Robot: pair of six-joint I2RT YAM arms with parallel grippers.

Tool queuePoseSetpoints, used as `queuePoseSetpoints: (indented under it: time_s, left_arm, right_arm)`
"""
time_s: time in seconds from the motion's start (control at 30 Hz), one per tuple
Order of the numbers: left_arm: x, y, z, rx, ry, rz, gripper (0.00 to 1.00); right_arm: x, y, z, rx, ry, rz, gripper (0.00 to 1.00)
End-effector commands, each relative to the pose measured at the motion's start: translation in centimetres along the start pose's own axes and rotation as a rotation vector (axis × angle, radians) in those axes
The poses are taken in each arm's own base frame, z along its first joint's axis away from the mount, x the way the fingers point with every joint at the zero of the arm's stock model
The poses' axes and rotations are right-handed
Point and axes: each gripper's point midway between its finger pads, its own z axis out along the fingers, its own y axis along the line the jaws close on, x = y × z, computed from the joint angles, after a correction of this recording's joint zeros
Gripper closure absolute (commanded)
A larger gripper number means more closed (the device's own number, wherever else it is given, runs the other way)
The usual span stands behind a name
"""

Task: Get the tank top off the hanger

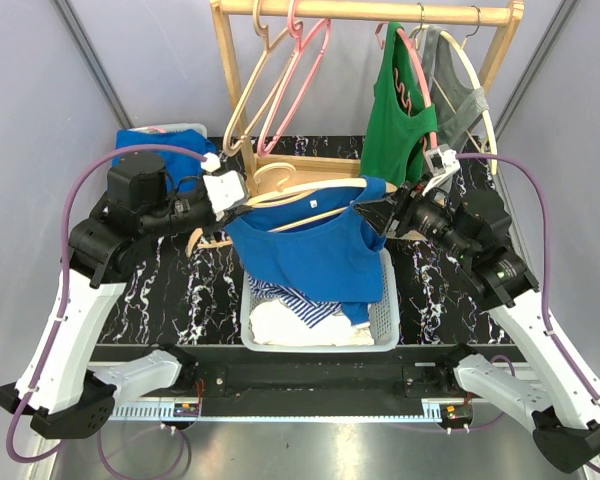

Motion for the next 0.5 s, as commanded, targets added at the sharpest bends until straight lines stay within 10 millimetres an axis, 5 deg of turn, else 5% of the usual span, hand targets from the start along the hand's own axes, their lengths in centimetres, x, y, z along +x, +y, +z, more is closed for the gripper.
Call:
queuePoseSetpoints:
  time_s: [0.0,0.17,0.37,0.47]
  left_arm:
    - [-3.6,0.18,-1.51,-0.017,-0.113,0.068,1.0]
    - [-3.57,-0.3,-1.38,0.011,-0.115,0.066,1.0]
    - [-3.74,-0.28,-1.58,0.006,-0.119,0.071,1.0]
    - [-3.61,-0.29,-1.69,0.003,-0.114,0.081,1.0]
  right_arm:
    - [-1.99,0.99,0.28,-0.046,-0.088,-0.027,0.36]
    - [-2.5,1.58,0.54,-0.086,-0.128,-0.016,0.48]
    - [-2.34,1.54,1.12,-0.087,-0.109,0.017,0.96]
    - [-2.98,1.29,0.27,-0.053,-0.142,0.01,1.0]
